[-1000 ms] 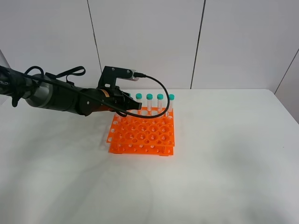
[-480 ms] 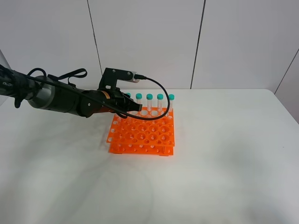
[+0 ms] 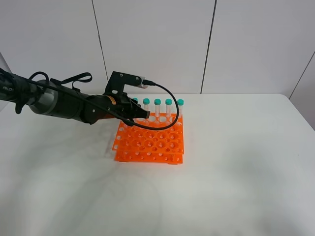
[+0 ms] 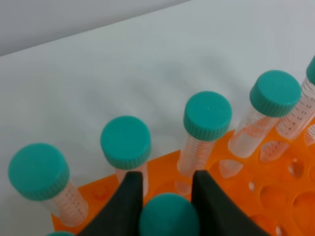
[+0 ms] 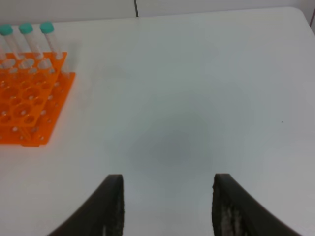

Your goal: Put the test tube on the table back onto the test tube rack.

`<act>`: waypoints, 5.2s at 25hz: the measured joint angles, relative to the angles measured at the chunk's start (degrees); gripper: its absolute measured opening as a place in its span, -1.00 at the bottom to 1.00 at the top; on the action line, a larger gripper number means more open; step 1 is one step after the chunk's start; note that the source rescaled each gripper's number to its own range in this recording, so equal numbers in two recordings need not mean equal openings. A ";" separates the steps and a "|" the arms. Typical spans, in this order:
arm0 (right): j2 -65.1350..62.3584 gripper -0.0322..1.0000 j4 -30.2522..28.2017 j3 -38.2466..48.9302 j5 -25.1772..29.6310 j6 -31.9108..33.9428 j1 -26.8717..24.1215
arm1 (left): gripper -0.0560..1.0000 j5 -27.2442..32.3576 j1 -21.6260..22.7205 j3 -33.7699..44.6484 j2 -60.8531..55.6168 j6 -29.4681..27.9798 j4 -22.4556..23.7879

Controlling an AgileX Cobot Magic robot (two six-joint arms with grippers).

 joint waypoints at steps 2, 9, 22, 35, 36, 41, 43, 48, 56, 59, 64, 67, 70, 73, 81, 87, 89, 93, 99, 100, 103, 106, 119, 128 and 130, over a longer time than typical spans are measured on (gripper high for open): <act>0.00 0.99 0.00 0.00 0.00 0.00 0.00 | -0.89 0.00 0.00 0.00 0.00 0.00 0.00; 0.00 0.99 0.00 0.00 0.00 0.00 0.00 | -0.89 -0.54 0.04 -0.18 1.44 -0.36 0.00; 0.00 0.99 0.00 0.00 0.00 0.00 0.00 | -0.61 -1.13 0.12 -0.29 1.62 -0.38 0.00; 0.00 0.99 0.00 0.00 0.00 0.00 0.00 | 0.35 0.86 0.12 -0.29 1.35 -0.38 0.02; 0.00 0.99 0.00 0.00 0.00 0.00 0.00 | 0.35 1.48 0.12 -0.29 0.85 -0.38 0.02; 0.00 0.99 0.00 0.00 0.00 0.00 0.00 | 0.35 2.12 0.12 -0.29 -2.64 -0.38 0.19; 0.00 0.99 0.00 0.00 0.00 0.00 0.00 | 0.35 3.91 0.12 -0.29 -4.01 -0.38 0.19; 0.00 0.99 0.00 0.00 0.00 0.00 0.00 | 0.35 9.19 0.24 -0.29 -8.76 -0.38 0.25; 0.00 0.99 0.00 0.00 0.00 0.00 0.00 | 0.35 12.91 1.87 -0.29 -18.42 -0.22 0.25; 0.00 0.99 0.00 0.00 0.00 0.00 0.00 | 0.35 15.53 3.57 -0.29 -21.05 -0.19 0.27; 0.00 0.99 0.00 0.00 0.00 0.00 0.00 | 0.35 19.89 11.12 -0.29 -21.91 -0.15 0.31; 0.00 0.99 0.00 0.00 0.00 0.00 0.00 | 0.35 19.90 16.43 -0.29 -21.91 -0.15 0.31; 0.00 0.99 0.00 0.00 0.00 0.00 0.00 | 0.35 19.90 20.52 -0.29 -21.91 -0.15 0.37; 0.00 0.99 0.00 0.00 0.00 0.00 0.00 | 0.35 19.90 23.72 -0.29 -21.91 -0.15 0.59; 0.00 0.99 0.00 0.00 0.00 0.00 0.00 | 0.35 26.50 25.35 -0.29 -21.91 -0.15 4.10; 0.00 0.99 0.00 0.00 0.00 0.00 0.00 | 0.35 31.50 25.35 -0.24 -23.39 -0.15 4.66; 0.00 0.99 0.00 0.00 0.00 0.00 0.00 | 0.35 32.90 25.35 -0.24 -25.54 -0.15 4.80; 0.00 0.99 0.00 0.00 0.00 0.00 0.00 | 0.35 38.50 25.35 -0.24 -32.10 -0.15 4.87; 0.00 0.99 0.00 0.00 0.00 0.00 0.00 | 0.35 53.77 25.35 -0.24 -42.97 -0.15 4.92; 0.00 0.99 0.00 0.00 0.00 0.00 0.00 | 0.35 56.11 25.35 -0.24 -44.52 -0.15 4.92; 0.00 0.99 0.00 0.00 0.00 0.00 0.00 | 0.35 61.57 25.35 -0.24 -50.10 -0.15 4.92; 0.00 0.99 0.00 0.00 0.00 0.00 0.00 | 0.35 65.23 25.35 -0.24 -56.90 -0.15 5.04; 0.00 0.99 0.00 0.00 0.00 0.00 0.00 | 0.35 78.01 25.35 7.09 -85.57 -2.28 4.87; 0.00 0.99 0.00 0.00 0.00 0.00 0.00 | 0.35 84.25 25.35 17.48 -99.52 -5.60 5.03; 0.00 0.99 0.00 0.00 0.00 0.00 0.00 | 0.35 84.45 25.35 19.66 -102.02 -5.62 5.03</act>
